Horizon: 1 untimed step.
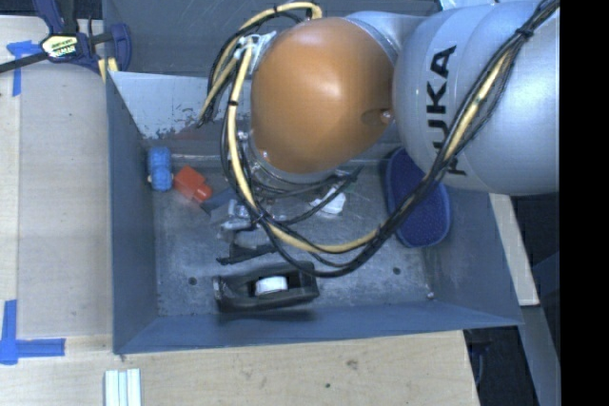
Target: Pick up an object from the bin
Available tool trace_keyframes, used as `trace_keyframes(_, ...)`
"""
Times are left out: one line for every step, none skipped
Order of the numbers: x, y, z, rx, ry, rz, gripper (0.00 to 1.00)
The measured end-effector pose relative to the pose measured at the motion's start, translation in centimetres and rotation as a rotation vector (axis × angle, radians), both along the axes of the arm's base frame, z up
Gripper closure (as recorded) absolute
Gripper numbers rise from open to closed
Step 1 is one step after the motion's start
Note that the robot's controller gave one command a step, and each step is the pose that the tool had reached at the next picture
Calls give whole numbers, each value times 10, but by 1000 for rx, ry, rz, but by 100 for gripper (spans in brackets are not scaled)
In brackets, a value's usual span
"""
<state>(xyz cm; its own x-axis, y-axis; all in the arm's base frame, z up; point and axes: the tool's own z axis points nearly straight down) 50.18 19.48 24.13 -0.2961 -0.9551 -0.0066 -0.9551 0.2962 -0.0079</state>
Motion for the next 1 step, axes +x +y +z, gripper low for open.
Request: trace_keyframes(36, 13, -26, -1, 6, 69, 100)
